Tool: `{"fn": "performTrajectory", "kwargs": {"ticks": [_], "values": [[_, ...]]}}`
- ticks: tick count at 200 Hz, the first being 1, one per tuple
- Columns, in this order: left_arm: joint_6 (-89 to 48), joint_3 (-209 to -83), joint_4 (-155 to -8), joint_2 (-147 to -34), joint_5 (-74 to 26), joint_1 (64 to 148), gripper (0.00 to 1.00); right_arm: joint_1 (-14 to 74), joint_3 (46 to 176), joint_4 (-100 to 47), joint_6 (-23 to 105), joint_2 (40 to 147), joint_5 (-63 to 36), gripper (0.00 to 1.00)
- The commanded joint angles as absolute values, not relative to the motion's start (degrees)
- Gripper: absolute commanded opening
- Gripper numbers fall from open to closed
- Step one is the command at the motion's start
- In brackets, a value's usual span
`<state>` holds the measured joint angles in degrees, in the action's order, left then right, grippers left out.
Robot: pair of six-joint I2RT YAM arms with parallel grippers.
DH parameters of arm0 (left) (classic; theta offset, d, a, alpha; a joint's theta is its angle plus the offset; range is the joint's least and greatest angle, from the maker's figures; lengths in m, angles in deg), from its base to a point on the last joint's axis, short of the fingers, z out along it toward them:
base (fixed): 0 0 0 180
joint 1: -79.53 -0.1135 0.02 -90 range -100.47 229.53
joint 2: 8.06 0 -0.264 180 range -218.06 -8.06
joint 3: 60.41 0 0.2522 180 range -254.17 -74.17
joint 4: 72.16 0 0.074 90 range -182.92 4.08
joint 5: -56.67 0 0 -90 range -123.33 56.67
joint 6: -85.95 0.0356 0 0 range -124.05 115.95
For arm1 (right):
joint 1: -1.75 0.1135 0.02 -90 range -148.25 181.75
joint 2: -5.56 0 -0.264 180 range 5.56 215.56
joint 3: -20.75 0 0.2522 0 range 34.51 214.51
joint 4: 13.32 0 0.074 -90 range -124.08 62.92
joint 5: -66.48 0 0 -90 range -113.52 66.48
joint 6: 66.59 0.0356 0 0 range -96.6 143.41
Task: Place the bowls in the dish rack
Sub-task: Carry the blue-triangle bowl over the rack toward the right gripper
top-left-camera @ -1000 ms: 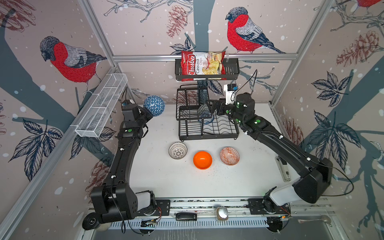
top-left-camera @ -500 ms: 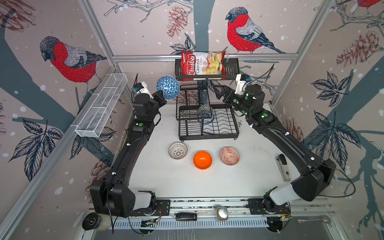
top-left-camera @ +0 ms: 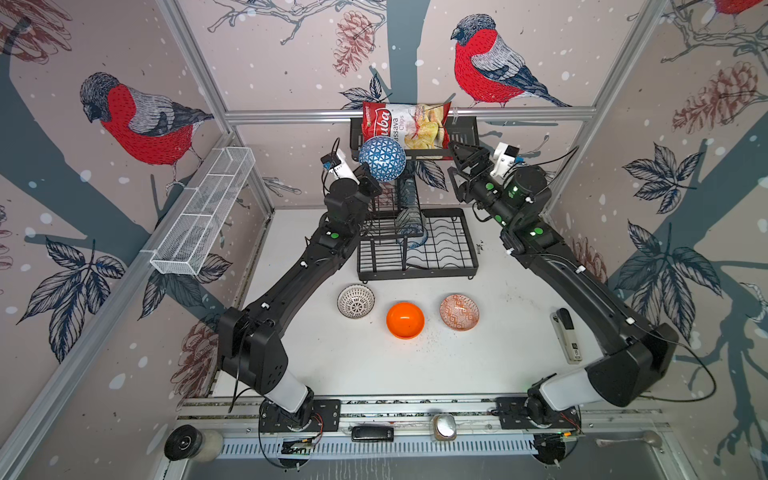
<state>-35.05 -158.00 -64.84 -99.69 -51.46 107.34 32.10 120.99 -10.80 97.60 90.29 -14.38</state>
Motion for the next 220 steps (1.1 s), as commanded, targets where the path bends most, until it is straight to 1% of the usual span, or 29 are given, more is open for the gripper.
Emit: {"fn": "performTrajectory", "kwargs": {"ticks": [1,24,81,104,129,159,187,220], "values": [[-30.1,-159.6,-54.6,-101.4,-56.7,110.3,0.00,32.2,119.8,-1.5,106.7,91.1,-12.9,0.97],[-27.7,-160.4,-52.1,-103.6,-58.9,112.6,0.00,32.9,120.9,-0.3,108.9,92.4,-12.0,0.96],[-24.5,-160.9,-47.4,-106.8,-61.7,117.1,0.00,34.2,121.2,3.0,115.1,95.4,-15.2,0.89],[-23.8,-160.2,-46.3,-107.1,-63.4,118.4,0.00,34.2,123.7,4.1,118.6,98.5,-14.9,0.85],[-23.5,-158.7,-44.9,-106.9,-64.5,119.2,0.00,34.5,127.0,2.9,119.7,101.6,-15.2,0.81],[-22.3,-156.6,-43.0,-106.2,-65.4,119.7,0.00,34.5,128.6,1.9,120.1,103.2,-16.7,0.75],[-21.1,-154.8,-40.8,-105.6,-66.5,120.2,0.00,34.4,128.7,1.1,121.7,104.2,-18.0,0.67],[-19.8,-152.8,-38.4,-104.7,-67.7,120.6,0.00,34.1,130.0,-0.5,122.8,105.3,-18.6,0.61]]}}
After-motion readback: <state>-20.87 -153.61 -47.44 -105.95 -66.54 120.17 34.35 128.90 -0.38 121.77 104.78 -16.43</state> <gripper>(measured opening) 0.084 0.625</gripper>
